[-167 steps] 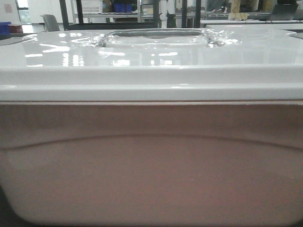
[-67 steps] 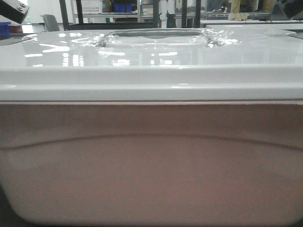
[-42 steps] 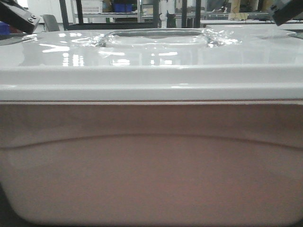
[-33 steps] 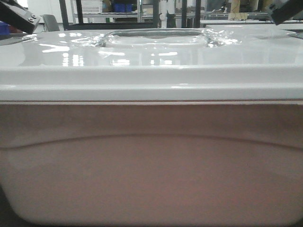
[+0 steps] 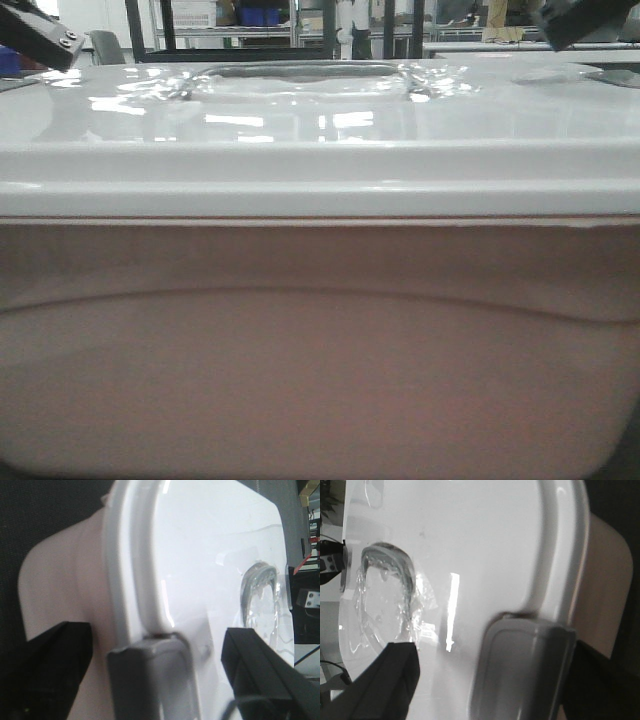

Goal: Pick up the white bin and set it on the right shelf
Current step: 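Close both grippers on the lid rims at the bin's two ends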

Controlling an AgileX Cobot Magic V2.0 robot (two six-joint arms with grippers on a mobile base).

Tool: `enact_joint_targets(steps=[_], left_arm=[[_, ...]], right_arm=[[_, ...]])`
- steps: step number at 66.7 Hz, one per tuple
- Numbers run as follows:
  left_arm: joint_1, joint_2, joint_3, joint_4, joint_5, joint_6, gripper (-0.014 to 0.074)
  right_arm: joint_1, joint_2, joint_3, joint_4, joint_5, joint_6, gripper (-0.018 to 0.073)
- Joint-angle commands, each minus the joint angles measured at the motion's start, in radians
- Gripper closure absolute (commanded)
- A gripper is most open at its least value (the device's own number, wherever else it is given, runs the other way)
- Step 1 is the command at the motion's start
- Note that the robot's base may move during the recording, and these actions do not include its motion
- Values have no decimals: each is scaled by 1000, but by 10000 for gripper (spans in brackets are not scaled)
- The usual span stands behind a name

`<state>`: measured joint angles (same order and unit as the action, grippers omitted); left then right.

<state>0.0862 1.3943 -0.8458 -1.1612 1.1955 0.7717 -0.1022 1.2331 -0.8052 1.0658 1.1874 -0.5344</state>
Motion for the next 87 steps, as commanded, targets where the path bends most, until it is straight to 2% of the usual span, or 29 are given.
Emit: enact_joint_targets(steps=[1,18,26,37,59,76,87], left_arm=[[-8,-24,-23,-69,120,7,167],[-8,-24,-23,-41,120,7,168],[-8,-24,-23,-14,120,7,169],[-8,-24,-23,-15,120,7,180],[-8,-54,-25,-10,120,-12,230],[-8,-129,-25,91,120,-59,230],[-8,-133,-25,69,120,-59,230]], right_arm=[[26,-17,-23,96,77,-17,-71],[26,-17,-23,95,49,-15,-71],[26,-17,-23,84,39,22,-64],[26,-17,-23,34,34,55,-62],[5,-18,-23,34,53,63,-62],[-28,-21,-23,34,96,62,-62],[-23,-21,-23,34,114,59,-62]])
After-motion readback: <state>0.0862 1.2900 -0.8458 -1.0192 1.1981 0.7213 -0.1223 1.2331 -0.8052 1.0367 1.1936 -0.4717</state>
